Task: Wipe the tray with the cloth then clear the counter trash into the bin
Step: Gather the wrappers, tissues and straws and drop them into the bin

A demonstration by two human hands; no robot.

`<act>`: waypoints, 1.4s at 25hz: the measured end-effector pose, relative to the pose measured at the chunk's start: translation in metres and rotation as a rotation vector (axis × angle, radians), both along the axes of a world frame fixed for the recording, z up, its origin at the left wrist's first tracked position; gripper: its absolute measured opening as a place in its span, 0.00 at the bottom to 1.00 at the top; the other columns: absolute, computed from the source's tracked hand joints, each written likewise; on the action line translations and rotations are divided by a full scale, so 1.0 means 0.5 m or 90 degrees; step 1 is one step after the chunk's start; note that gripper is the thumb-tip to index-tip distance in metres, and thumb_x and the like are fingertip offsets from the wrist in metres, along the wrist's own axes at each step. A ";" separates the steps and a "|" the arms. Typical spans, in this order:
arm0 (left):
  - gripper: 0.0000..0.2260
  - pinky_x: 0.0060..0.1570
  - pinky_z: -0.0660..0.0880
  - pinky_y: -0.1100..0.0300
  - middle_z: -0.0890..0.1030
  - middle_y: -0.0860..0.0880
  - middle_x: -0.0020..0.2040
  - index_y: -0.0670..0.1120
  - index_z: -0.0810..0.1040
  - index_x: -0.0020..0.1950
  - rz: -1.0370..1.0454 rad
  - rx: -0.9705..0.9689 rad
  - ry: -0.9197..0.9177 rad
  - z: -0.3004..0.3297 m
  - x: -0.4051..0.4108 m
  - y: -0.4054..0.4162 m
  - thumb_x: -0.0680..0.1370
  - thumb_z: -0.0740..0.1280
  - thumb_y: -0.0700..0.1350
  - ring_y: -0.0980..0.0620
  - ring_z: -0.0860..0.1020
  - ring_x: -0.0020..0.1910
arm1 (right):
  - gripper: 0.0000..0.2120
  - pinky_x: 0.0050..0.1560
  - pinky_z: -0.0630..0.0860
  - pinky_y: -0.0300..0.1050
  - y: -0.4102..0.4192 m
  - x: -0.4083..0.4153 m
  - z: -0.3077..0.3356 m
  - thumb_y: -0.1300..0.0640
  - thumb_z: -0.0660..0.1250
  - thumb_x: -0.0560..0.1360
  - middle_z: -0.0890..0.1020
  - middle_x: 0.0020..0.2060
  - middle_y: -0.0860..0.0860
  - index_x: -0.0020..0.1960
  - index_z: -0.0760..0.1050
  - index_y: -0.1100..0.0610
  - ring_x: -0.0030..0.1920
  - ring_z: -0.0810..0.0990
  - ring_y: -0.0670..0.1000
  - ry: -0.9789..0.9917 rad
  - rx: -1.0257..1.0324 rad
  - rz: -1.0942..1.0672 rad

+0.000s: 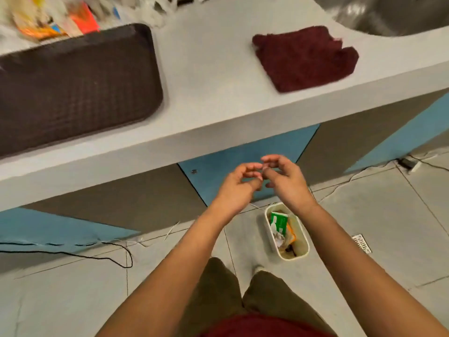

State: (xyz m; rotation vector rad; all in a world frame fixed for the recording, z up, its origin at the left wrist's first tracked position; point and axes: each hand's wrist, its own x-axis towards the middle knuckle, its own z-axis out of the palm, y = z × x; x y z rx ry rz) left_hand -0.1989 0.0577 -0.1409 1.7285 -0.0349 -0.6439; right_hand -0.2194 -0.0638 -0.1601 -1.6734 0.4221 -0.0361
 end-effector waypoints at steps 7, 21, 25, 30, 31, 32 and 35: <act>0.12 0.30 0.70 0.69 0.76 0.57 0.41 0.50 0.75 0.54 0.102 -0.024 -0.145 0.225 0.126 0.189 0.76 0.61 0.36 0.57 0.76 0.38 | 0.08 0.40 0.71 0.47 0.138 0.154 0.213 0.66 0.61 0.76 0.76 0.40 0.49 0.48 0.74 0.55 0.39 0.74 0.54 -0.111 -0.026 0.031; 0.11 0.35 0.73 0.67 0.79 0.57 0.45 0.58 0.76 0.46 0.230 -0.023 -0.208 0.321 0.390 0.445 0.77 0.62 0.40 0.61 0.78 0.40 | 0.09 0.48 0.74 0.44 0.271 0.395 0.299 0.64 0.62 0.74 0.78 0.44 0.43 0.46 0.76 0.51 0.40 0.77 0.44 -0.103 -0.131 0.065; 0.10 0.37 0.72 0.66 0.79 0.55 0.44 0.55 0.77 0.49 0.280 0.003 -0.205 0.310 0.466 0.470 0.77 0.63 0.40 0.59 0.77 0.41 | 0.09 0.50 0.74 0.45 0.256 0.470 0.285 0.64 0.62 0.74 0.78 0.47 0.46 0.48 0.76 0.52 0.40 0.76 0.45 -0.070 -0.155 0.079; 0.10 0.38 0.70 0.66 0.78 0.53 0.45 0.50 0.77 0.52 0.391 0.073 -0.208 0.278 0.578 0.492 0.75 0.63 0.37 0.59 0.75 0.43 | 0.09 0.37 0.71 0.32 0.231 0.604 0.282 0.63 0.63 0.74 0.79 0.45 0.45 0.50 0.76 0.51 0.38 0.77 0.44 -0.063 -0.196 0.130; 0.10 0.40 0.69 0.66 0.77 0.53 0.47 0.50 0.77 0.51 0.395 0.092 -0.223 0.279 0.612 0.496 0.75 0.64 0.37 0.58 0.75 0.44 | 0.10 0.34 0.71 0.29 0.224 0.640 0.288 0.63 0.63 0.74 0.79 0.44 0.45 0.51 0.76 0.51 0.37 0.77 0.45 -0.070 -0.196 0.132; 0.09 0.41 0.69 0.65 0.77 0.53 0.48 0.51 0.77 0.50 0.400 0.117 -0.241 0.280 0.645 0.502 0.75 0.64 0.37 0.58 0.75 0.45 | 0.10 0.33 0.70 0.28 0.220 0.674 0.292 0.63 0.63 0.74 0.79 0.44 0.46 0.52 0.76 0.52 0.37 0.77 0.46 -0.075 -0.201 0.136; 0.10 0.42 0.68 0.65 0.77 0.51 0.53 0.50 0.76 0.52 0.403 0.187 -0.280 0.284 0.749 0.525 0.75 0.63 0.37 0.56 0.74 0.46 | 0.12 0.48 0.68 0.37 0.219 0.775 0.297 0.64 0.63 0.74 0.77 0.52 0.49 0.54 0.76 0.53 0.49 0.75 0.49 -0.092 -0.274 0.154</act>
